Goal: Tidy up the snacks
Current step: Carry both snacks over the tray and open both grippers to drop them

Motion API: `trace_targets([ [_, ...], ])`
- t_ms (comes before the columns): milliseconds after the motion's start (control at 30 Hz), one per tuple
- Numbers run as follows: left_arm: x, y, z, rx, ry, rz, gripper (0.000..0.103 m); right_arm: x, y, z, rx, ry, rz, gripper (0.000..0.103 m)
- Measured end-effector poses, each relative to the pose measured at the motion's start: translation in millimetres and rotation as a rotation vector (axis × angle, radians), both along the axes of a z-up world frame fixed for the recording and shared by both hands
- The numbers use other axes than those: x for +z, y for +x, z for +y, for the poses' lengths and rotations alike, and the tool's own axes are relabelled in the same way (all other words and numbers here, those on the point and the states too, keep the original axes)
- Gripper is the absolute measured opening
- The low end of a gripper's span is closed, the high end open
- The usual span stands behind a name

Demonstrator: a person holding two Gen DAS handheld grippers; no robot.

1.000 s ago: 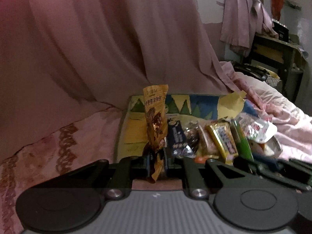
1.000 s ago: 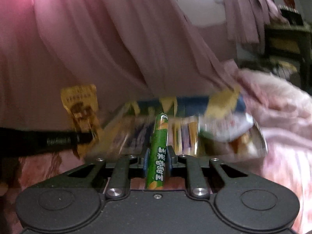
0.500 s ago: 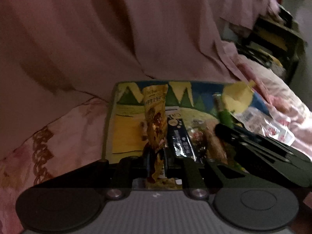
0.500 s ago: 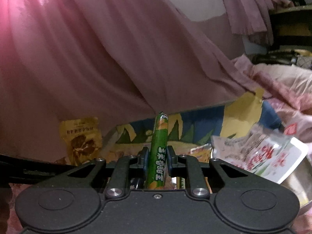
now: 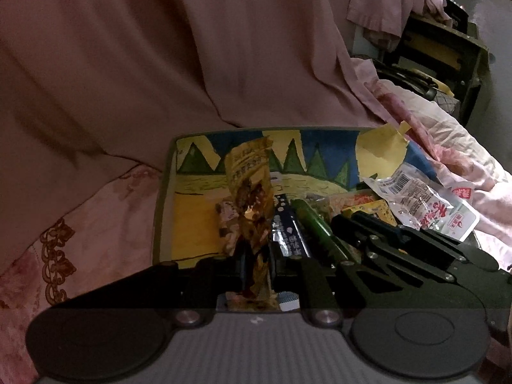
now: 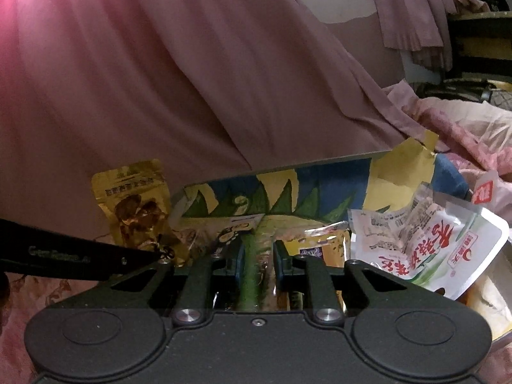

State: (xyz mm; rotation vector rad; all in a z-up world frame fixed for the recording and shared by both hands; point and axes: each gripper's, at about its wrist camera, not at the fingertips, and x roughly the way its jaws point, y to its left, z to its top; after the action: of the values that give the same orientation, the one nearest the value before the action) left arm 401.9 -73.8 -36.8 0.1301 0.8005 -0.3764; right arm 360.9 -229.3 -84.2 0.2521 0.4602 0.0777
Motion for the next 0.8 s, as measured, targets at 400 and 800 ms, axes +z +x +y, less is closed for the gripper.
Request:
trace_targets([
  [400, 7, -4, -5, 0.022, 0.004, -0.025, 0.037, 15, -13, 3, -0.035, -0.060, -0.029, 0.041],
  [800, 23, -30, 9, 0.139, -0.052, -0.109, 0.075, 50, -40, -18, -0.136, -0.114, -0.079, 0.070],
])
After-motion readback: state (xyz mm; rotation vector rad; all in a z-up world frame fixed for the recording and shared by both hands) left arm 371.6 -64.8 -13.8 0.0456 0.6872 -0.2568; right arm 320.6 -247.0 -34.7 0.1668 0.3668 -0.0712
